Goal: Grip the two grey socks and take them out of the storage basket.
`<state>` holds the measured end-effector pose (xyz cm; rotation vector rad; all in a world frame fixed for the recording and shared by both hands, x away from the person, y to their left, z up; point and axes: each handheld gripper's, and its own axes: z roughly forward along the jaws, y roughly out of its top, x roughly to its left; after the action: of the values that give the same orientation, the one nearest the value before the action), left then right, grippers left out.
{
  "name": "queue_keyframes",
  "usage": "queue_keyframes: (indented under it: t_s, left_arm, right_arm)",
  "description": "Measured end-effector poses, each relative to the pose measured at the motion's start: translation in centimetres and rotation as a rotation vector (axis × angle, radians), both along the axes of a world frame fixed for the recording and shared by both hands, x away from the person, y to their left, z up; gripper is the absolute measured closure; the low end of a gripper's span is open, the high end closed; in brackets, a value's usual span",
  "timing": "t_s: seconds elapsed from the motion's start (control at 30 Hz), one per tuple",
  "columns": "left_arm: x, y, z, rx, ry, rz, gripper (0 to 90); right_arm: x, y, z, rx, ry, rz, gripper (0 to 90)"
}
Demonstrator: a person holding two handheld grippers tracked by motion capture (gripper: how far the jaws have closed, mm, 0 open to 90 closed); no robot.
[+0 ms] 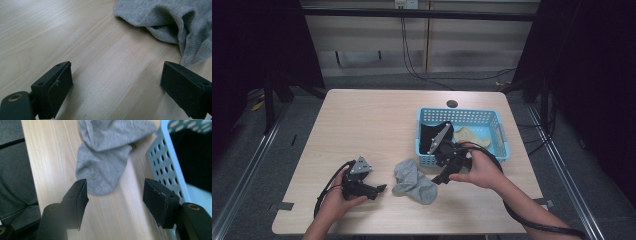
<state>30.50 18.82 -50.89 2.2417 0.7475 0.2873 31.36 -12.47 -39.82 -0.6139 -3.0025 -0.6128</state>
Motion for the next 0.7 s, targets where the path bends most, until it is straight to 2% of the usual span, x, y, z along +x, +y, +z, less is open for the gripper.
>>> queue_keyframes:
  t_s: [0.07, 0.27, 0.5, 0.7]
  left_arm:
    - [0.0, 0.0, 0.0, 0.000, 0.000, 0.000, 9.8]
    - [0.0, 0.0, 0.0, 0.000, 0.000, -0.001, 9.8]
    - [0.0, 0.0, 0.0, -0.001, 0.001, 0.000, 9.8]
    - [0.0, 0.0, 0.0, 0.000, 0.000, -0.001, 9.8]
  right_arm:
    - [-0.3, -0.5, -0.5, -0.019, -0.019, -0.016, 35.5]
    - [-0.8, -1.9, -2.0, -0.031, -0.027, -0.040, 34.3]
    - [-1.5, -3.7, -4.0, 0.007, -0.023, -0.087, 33.7]
    - [-2.1, -5.2, -5.7, 0.062, -0.049, -0.125, 32.0]
